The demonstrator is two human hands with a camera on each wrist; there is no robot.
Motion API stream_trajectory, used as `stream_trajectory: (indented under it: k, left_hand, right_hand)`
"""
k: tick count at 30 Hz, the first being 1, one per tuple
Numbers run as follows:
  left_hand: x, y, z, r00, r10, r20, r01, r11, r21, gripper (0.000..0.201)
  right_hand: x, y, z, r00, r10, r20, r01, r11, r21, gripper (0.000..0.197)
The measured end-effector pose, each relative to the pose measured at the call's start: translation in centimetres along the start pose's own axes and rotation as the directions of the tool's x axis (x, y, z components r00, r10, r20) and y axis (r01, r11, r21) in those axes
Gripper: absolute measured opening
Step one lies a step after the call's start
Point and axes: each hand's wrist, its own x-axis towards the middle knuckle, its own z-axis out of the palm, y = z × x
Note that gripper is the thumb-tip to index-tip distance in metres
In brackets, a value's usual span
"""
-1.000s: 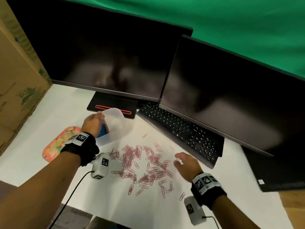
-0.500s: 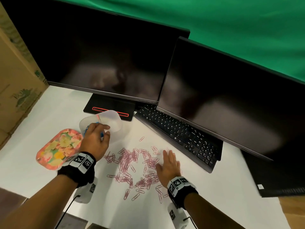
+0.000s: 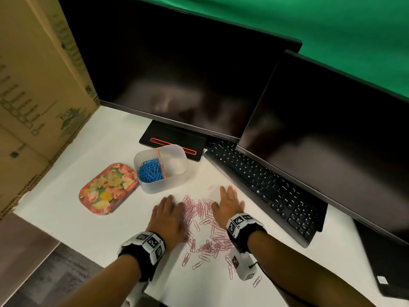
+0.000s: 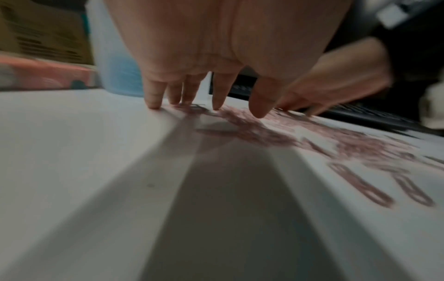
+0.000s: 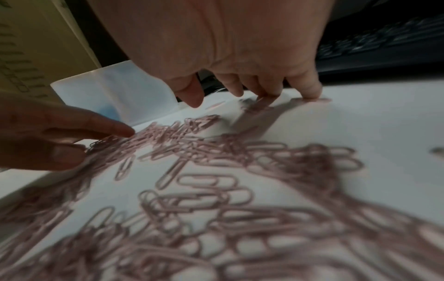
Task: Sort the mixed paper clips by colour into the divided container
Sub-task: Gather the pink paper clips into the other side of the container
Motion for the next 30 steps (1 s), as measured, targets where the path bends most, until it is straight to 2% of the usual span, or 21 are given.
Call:
stream_trajectory:
  k: [2,5,8,10,11,12,13,15,18,21,22,24,27,28,30]
  left_hand:
    - [-0.3,1.1,0.7,0.997,0.077,0.014,-0.078,0.997,0.015,0.077]
    - [-1.0,2.4,1.5,0.965,0.261,-0.001,-0.261,0.965,-0.004,0.067]
    - [-1.8,2.5,1.0,0.938,0.321,-0.128,-0.336,0.934,-0.123,0.05]
    - [-2.1,2.0,0.7,0.938,0.281,-0.202,-0.308,0.945,-0.113,0.054]
    - [-2.1,1.6,0.7,0.949,0.233,-0.213,-0.253,0.965,-0.07,0.059]
    - [-2.2,1.1,0.6,0.973,0.15,-0.178,-0.16,0.986,-0.044,0.066]
    - [-2.2,0.6,0.6,0.995,0.053,-0.085,-0.056,0.998,-0.039,0.074]
    - [-2.2,-0.4,1.0,0.998,-0.046,0.043,0.047,0.999,-0.026,0.088]
    - [-1.4,-0.4,0.4,0.997,0.015,0.072,-0.015,1.0,0.001,0.097]
    - [1.1,0.8,-1.0,0.99,0.097,0.103,-0.097,0.995,-0.006,0.097]
    - [2.1,1.2,-1.3,0.987,0.113,0.116,-0.115,0.993,0.009,0.095]
    - [3.6,2.0,-1.6,0.979,0.132,0.157,-0.142,0.989,0.051,0.093]
    - [4.5,2.7,-1.7,0.958,0.173,0.227,-0.21,0.966,0.151,0.089]
    - [4.4,3.0,-1.7,0.943,0.213,0.256,-0.258,0.953,0.158,0.087]
    - [3.5,3.5,-1.9,0.893,0.321,0.317,-0.38,0.913,0.147,0.081]
  right_hand:
    - [-0.2,-1.3,0.4,0.997,-0.07,0.043,0.071,0.997,-0.031,0.064]
    - [-0.6,-2.7,0.2,0.975,-0.204,0.088,0.202,0.979,0.035,0.058]
    - [0.3,-3.0,-0.9,0.977,-0.213,0.027,0.211,0.975,0.069,0.059]
    - [1.3,-2.9,-1.3,0.981,-0.191,0.03,0.191,0.982,0.015,0.061]
    - [1.6,-2.8,-1.3,0.981,-0.186,0.054,0.186,0.982,-0.012,0.062]
    - [1.7,-2.6,-1.1,0.977,-0.196,0.083,0.2,0.979,-0.042,0.063]
    - [1.5,-2.3,-0.8,0.967,-0.23,0.111,0.239,0.968,-0.076,0.064]
    - [0.4,-1.7,-0.2,0.922,-0.349,0.168,0.374,0.916,-0.148,0.065]
    - [-2.0,-0.5,0.6,0.827,-0.506,0.243,0.555,0.802,-0.219,0.065]
    - [-4.1,1.3,1.1,0.777,-0.571,0.266,0.62,0.766,-0.169,0.062]
    - [-4.7,2.1,0.9,0.785,-0.577,0.225,0.61,0.783,-0.12,0.06]
    - [-5.8,3.7,0.4,0.852,-0.516,0.092,0.52,0.854,-0.026,0.058]
    - [-7.2,6.4,-0.8,0.977,-0.207,-0.051,0.211,0.972,0.099,0.06]
    - [-7.8,7.5,-1.1,0.994,-0.083,-0.068,0.092,0.985,0.145,0.061]
    - [-9.3,9.8,-1.1,0.99,0.128,-0.061,-0.111,0.967,0.227,0.065]
